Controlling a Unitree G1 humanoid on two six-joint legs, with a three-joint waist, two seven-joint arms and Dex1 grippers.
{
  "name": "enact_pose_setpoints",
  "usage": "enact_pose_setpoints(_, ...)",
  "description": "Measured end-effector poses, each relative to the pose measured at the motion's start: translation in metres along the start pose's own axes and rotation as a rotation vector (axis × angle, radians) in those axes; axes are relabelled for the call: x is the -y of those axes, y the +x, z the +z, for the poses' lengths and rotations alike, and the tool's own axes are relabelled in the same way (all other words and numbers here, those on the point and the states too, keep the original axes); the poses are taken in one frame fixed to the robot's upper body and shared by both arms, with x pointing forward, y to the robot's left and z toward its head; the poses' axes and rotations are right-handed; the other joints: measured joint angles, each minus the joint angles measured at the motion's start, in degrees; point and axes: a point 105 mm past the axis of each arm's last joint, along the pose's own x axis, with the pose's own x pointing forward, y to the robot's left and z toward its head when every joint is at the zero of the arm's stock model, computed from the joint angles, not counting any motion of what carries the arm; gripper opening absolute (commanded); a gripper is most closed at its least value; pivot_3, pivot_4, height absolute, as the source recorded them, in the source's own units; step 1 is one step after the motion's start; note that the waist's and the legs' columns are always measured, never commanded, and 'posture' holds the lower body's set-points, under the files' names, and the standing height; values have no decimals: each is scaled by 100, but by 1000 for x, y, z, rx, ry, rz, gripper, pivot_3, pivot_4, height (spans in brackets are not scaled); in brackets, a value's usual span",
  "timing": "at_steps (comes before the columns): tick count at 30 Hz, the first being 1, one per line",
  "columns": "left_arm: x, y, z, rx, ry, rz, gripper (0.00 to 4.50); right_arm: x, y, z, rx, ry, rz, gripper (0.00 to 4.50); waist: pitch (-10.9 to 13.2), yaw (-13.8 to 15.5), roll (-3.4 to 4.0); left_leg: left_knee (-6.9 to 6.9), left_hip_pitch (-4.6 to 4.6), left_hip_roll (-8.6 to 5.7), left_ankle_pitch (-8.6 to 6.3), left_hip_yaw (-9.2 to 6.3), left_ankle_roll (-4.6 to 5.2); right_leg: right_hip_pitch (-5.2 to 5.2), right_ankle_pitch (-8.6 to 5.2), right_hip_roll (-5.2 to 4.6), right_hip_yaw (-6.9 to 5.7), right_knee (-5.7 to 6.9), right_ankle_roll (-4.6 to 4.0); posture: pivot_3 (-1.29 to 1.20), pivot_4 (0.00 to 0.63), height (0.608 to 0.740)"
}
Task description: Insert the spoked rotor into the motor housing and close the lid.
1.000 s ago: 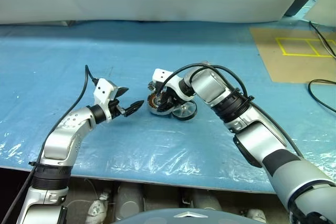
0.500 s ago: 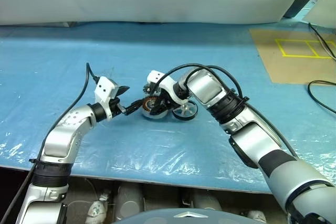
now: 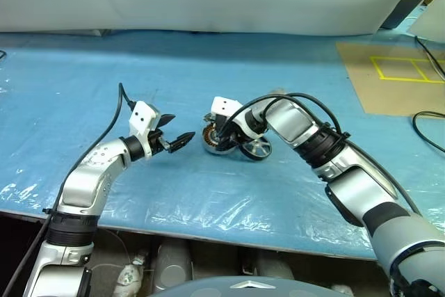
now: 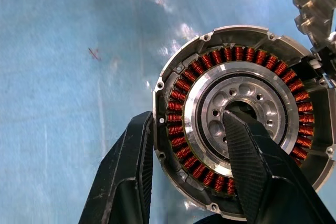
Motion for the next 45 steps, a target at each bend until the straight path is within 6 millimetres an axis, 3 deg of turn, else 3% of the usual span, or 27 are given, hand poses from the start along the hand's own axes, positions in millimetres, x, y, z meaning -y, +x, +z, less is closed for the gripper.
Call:
enact_pose_setpoints(13, 0, 7, -1, -11, -3, -29, 4500, -15, -14, -10, -43, 121, 36, 1679, 0, 33, 0, -14, -13, 2, 0, -1, -2, -19, 0, 4, 4, -4, 2, 0, 150, 740)
enact_pose_setpoints(22, 1, 7, -1, -13, -1, -32, 4500, -18, -1, 0, -49, 140, -10, 1679, -2, -84, -3, -15, 28, 7, -1, -7, -3, 6, -1, 7, 19, -3, 3, 0, 150, 740)
enact_pose_setpoints(28, 1, 6, -1, -14, -2, -29, 4500, -23, 4, -2, -67, 145, 33, 3468, -1, -92, -1, -22, 38, 6, -1, -5, -3, 11, -3, 7, 27, -3, 5, 0, 150, 740)
enact_pose_setpoints(34, 1, 6, -1, -14, -3, -28, 4500, -28, -7, 0, -50, 231, 121, 3468, 0, -88, -1, -22, -12, 2, 1, -4, -5, -27, 0, 6, 24, -13, 10, 0, 150, 740)
enact_pose_setpoints(40, 2, 7, -2, -12, -8, -36, 4500, -35, -34, 4, 65, 266, 208, 3468, 0, -69, -1, -31, -29, 10, -8, -3, -20, -41, 11, 15, 11, -17, 30, 0, 150, 740)
enact_pose_setpoints(45, 11, 8, -1, -12, -34, -92, 4500, -32, -35, -16, 119, 326, 201, 3307, 0, -51, -1, -28, -23, 9, -9, 3, -20, -39, -1, 15, 13, -15, 8, 0, 150, 740)
